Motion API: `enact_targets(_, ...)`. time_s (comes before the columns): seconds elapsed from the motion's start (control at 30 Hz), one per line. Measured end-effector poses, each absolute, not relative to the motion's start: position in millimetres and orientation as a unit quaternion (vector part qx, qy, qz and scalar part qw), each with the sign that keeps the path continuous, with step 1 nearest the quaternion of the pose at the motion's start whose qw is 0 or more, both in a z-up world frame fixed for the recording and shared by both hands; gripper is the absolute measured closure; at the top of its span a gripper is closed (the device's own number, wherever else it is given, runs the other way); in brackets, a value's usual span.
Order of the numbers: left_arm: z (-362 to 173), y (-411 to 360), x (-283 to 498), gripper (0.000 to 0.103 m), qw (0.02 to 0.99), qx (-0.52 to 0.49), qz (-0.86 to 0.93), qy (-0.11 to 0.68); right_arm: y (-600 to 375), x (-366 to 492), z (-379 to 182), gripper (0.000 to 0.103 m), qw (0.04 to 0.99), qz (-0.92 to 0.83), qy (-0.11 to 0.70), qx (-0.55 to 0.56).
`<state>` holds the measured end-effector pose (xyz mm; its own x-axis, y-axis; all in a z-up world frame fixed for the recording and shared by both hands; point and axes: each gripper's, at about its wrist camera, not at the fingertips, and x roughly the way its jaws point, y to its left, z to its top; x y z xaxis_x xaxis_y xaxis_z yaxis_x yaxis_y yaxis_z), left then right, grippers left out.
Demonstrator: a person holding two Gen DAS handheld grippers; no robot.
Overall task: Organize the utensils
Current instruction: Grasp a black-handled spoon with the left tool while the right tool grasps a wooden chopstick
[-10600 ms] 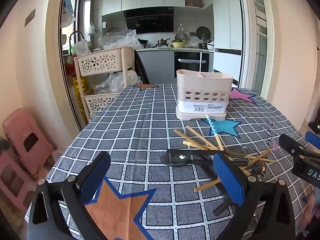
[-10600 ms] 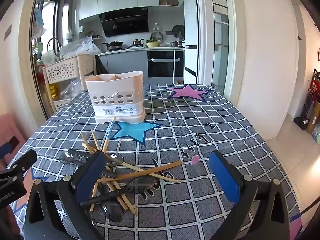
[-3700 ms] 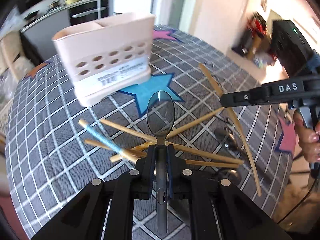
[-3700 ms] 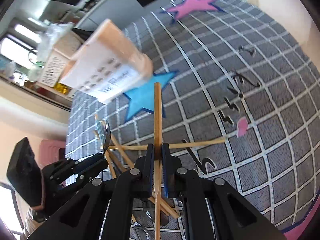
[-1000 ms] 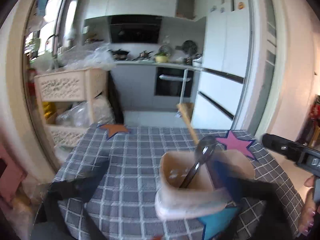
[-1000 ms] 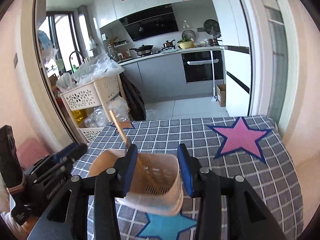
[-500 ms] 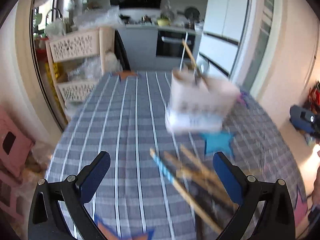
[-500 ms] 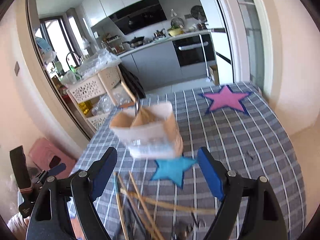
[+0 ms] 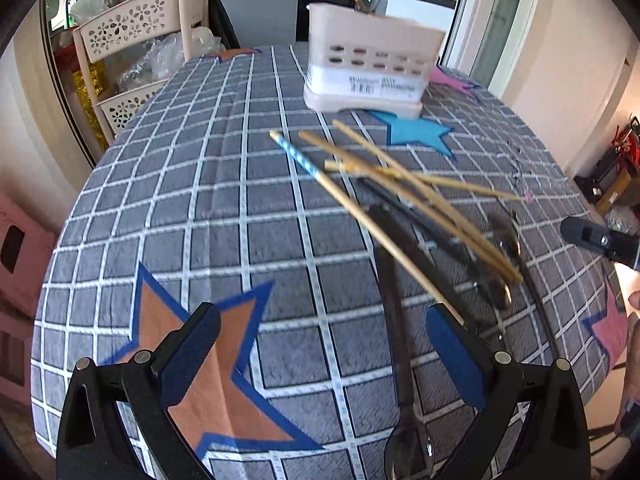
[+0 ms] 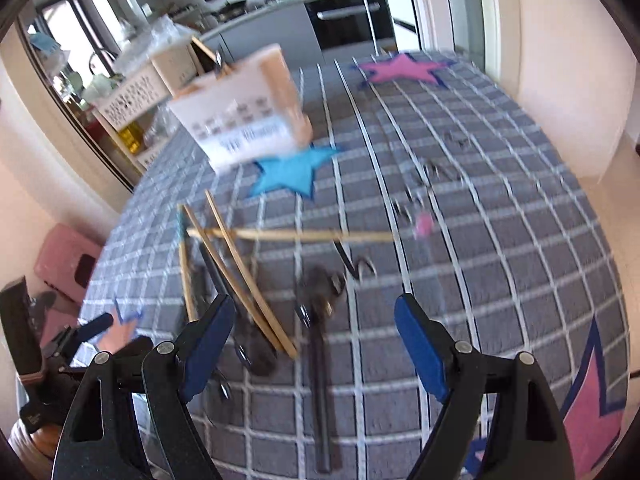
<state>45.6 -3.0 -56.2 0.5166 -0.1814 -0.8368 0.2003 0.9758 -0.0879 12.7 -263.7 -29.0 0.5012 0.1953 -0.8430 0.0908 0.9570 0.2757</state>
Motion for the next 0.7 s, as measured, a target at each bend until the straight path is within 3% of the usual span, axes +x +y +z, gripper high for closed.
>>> enact_targets(0.43, -75.5, -8.8, 53.6, 0.000, 0.857, 0.019, -0.090, 0.507, -242.9, 26.3, -39.5, 0.023, 0.842, 0.048, 0.525, 0.113)
enact_targets(0.7, -76.1, -16.2, 57.6, 0.000, 0.858, 0.042, -0.089, 0.504, -201.8, 87.5, -52.9, 0.057, 0.823, 0.115, 0.549, 0.086)
